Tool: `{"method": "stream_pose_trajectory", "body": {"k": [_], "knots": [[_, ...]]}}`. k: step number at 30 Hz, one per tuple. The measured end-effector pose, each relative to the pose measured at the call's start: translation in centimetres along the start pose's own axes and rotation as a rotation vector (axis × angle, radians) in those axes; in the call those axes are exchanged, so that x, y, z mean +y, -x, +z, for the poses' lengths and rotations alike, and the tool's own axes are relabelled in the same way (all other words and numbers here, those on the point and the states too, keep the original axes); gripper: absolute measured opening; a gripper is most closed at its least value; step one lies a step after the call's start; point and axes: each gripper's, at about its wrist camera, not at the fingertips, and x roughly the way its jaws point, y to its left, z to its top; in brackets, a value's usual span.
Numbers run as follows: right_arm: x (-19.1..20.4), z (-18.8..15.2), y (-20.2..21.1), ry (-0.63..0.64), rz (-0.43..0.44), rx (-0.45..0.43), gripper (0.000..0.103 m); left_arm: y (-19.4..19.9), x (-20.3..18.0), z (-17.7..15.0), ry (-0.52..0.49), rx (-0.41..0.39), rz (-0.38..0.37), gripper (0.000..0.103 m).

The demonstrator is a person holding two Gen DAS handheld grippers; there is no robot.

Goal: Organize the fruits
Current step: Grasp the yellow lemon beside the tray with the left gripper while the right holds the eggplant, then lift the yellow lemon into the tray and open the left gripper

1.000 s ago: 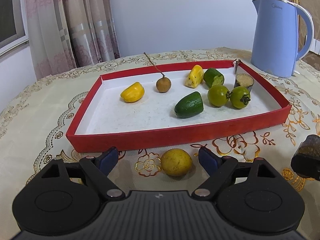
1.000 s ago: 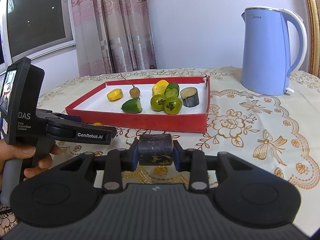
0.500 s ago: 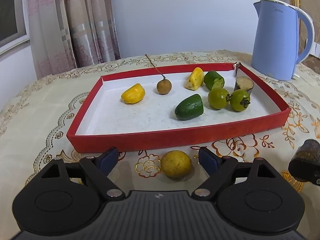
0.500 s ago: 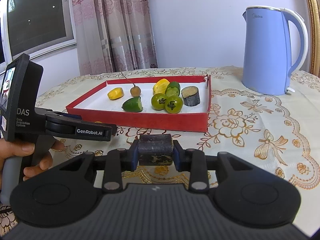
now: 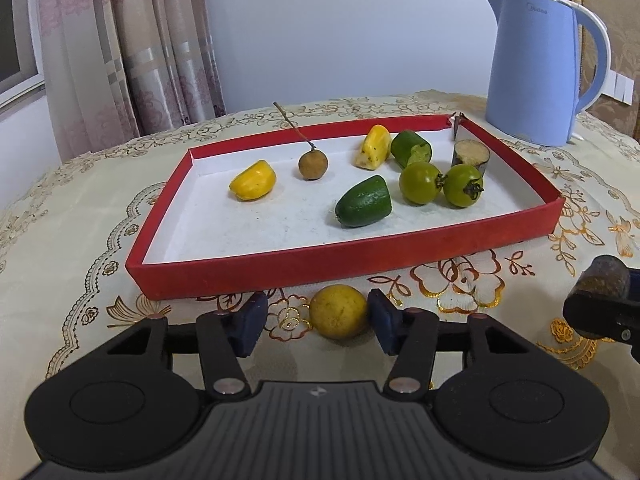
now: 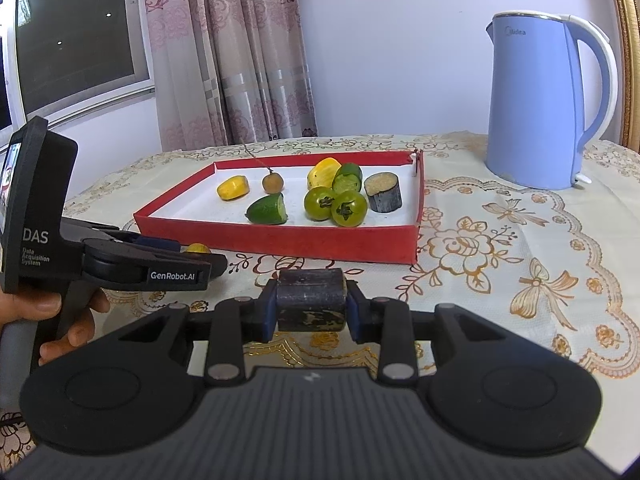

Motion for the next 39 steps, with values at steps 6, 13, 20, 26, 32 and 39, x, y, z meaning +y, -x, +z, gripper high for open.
{"method": "stream_pose_trajectory", "body": {"k": [6, 13, 20, 26, 32, 39], "knots": [[0.0, 0.0, 0.0, -0.003, 0.003, -0.003, 0.032, 0.0, 0.2, 0.0, 0.002, 0.005, -0.009, 0.055], [-0.3, 0.0, 0.0, -0.015, 0.006, -0.01, 0.032, 0.6, 0.3, 0.0, -0.002, 0.004, -0.075, 0.03], [-0.2, 0.0, 0.1, -0.014, 0.013, -0.011, 0.032, 2.0, 1.7, -0.3, 0.029, -0.018, -0.129, 0.03], [-0.2, 0.0, 0.2, -0.011, 0.012, -0.013, 0.032, 3.9, 2.6, 0.5, 0.035, -0.073, -0.126, 0.03], [-0.2, 0.0, 0.2, -0.011, 0.009, -0.018, 0.032, 4.4, 3.0, 2.2, 0.04, -0.115, -0.105, 0.03], [-0.1, 0.1, 0.2, -0.006, 0.009, -0.014, 0.032, 2.5, 3.3, 4.1, 0.047, -0.125, -0.054, 0.03]]}}
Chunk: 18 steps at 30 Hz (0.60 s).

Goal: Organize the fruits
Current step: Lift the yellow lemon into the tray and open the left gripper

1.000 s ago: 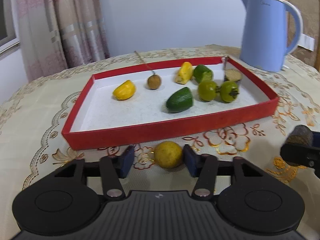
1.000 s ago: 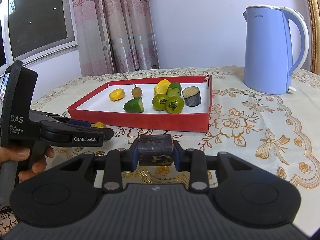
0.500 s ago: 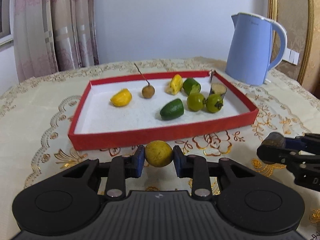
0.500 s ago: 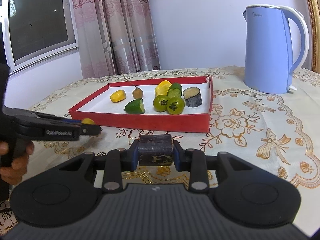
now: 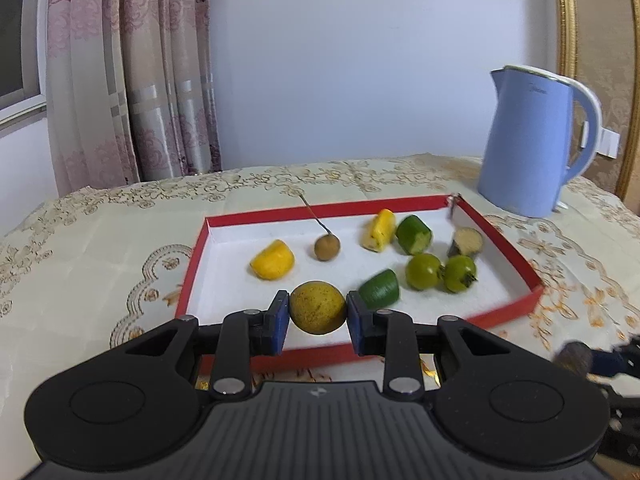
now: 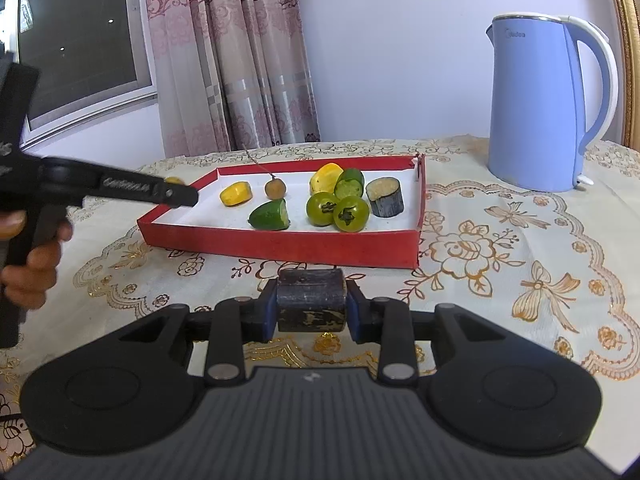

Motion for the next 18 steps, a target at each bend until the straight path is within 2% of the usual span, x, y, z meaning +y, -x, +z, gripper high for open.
{"method": "stream_pose_trajectory", "body": {"k": [18], "knots": [[0.0, 0.0, -0.4, -0.001, 0.0, 0.011, 0.032, -4.7, 0.0, 1.4, -0.026, 0.028, 0.096, 0.03]]}}
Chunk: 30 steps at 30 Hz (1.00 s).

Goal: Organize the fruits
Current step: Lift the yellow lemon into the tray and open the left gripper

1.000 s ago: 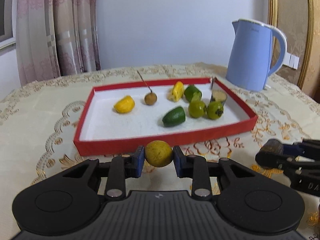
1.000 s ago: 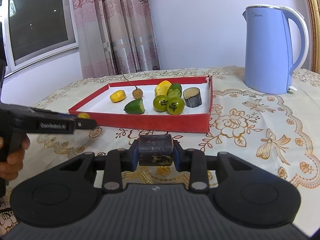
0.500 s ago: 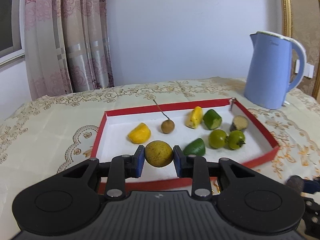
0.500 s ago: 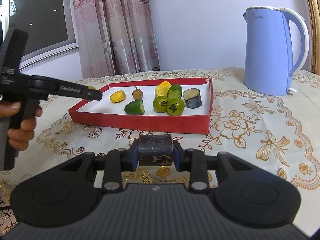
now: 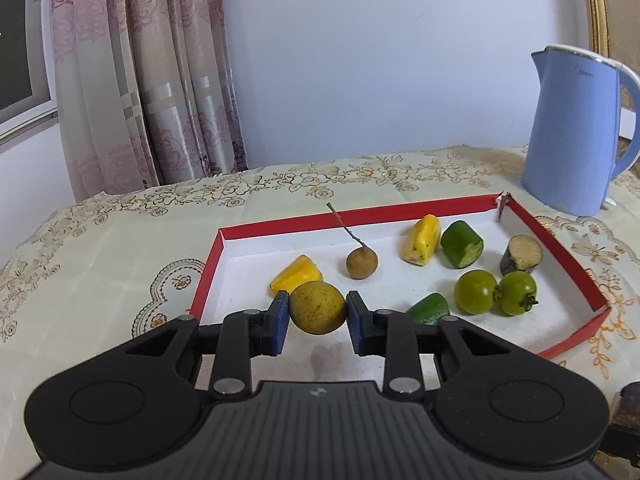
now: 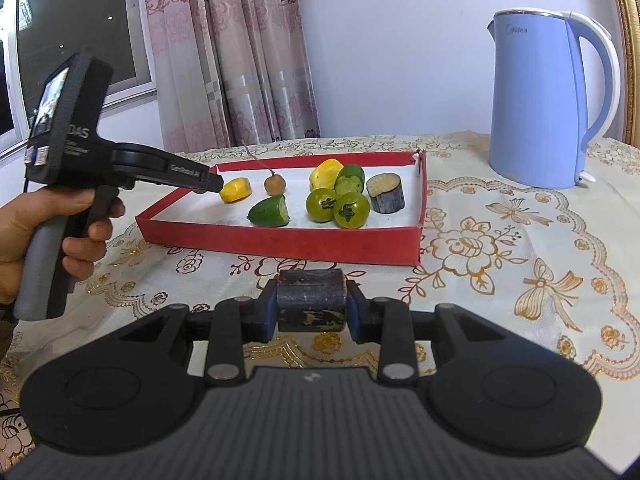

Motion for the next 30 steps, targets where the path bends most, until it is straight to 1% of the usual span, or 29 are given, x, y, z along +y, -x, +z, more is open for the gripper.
{"method": "stream_pose_trajectory", "body": {"k": [17, 23, 30], "knots": [[0.0, 0.0, 0.0, -0.003, -0.001, -0.002, 0.032, -3.8, -0.1, 0.5, -0.016, 0.062, 0.041, 0.03], [0.2, 0.1, 0.2, 0.012, -0.015, 0.002, 0.032, -5.0, 0.2, 0.8, -0.011, 0.081, 0.062, 0.03], [0.6, 2.2, 0.4, 0.077, -0.017, -0.017, 0.032, -5.2, 0.5, 0.7, 0.007, 0.084, 0.066, 0.03]]}}
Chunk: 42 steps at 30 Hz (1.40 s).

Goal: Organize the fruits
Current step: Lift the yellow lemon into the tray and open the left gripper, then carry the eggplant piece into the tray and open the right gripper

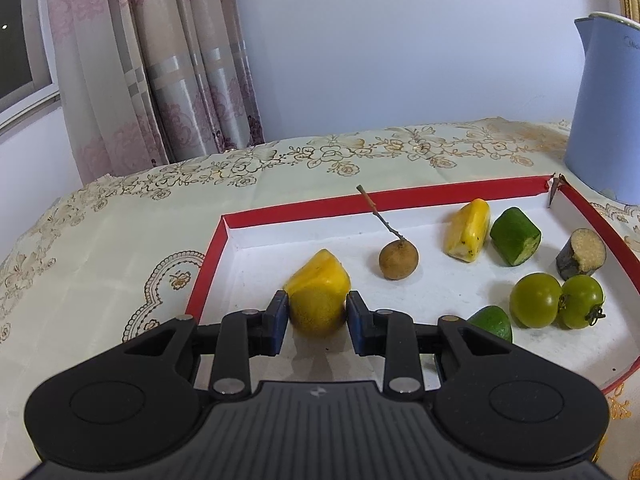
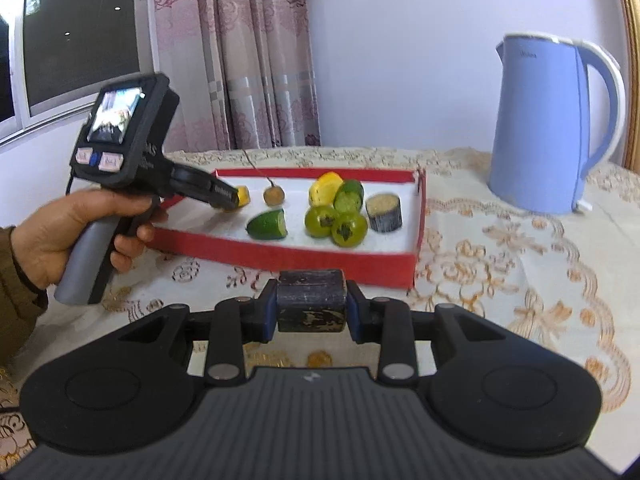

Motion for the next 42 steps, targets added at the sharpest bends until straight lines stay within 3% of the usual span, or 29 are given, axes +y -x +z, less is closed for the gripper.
{"method": "stream_pose_trajectory", "body": {"k": [2, 6, 13, 26, 38, 42], "knots": [[0.2, 1.0, 0.0, 0.034, -0.009, -0.014, 0.032, 0.1, 0.1, 0.1, 0.006, -0.001, -0.001, 0.031], [0.3, 3.1, -0.9, 0.077, -0.01, -0.041, 0.032, 0.9, 0.2, 0.1, 0.013, -0.031, 0.001, 0.067], [0.6, 5.6, -3.2, 0.106, 0.004, -0.053, 0.032, 2.6, 0.6, 0.3, 0.021, -0.059, 0.012, 0.068], [1.3, 6.2, -5.0, 0.115, 0.016, -0.037, 0.032, 4.9, 2.1, -1.3, 0.055, -0.046, 0.023, 0.069], [0.7, 7.6, -9.6, 0.093, -0.009, 0.01, 0.032, 6.9, 2.8, -3.1, 0.082, -0.04, 0.018, 0.072], [0.5, 7.9, -10.7, 0.066, -0.02, 0.013, 0.032, 7.4, 2.9, -3.6, 0.098, -0.06, 0.028, 0.079]]}}
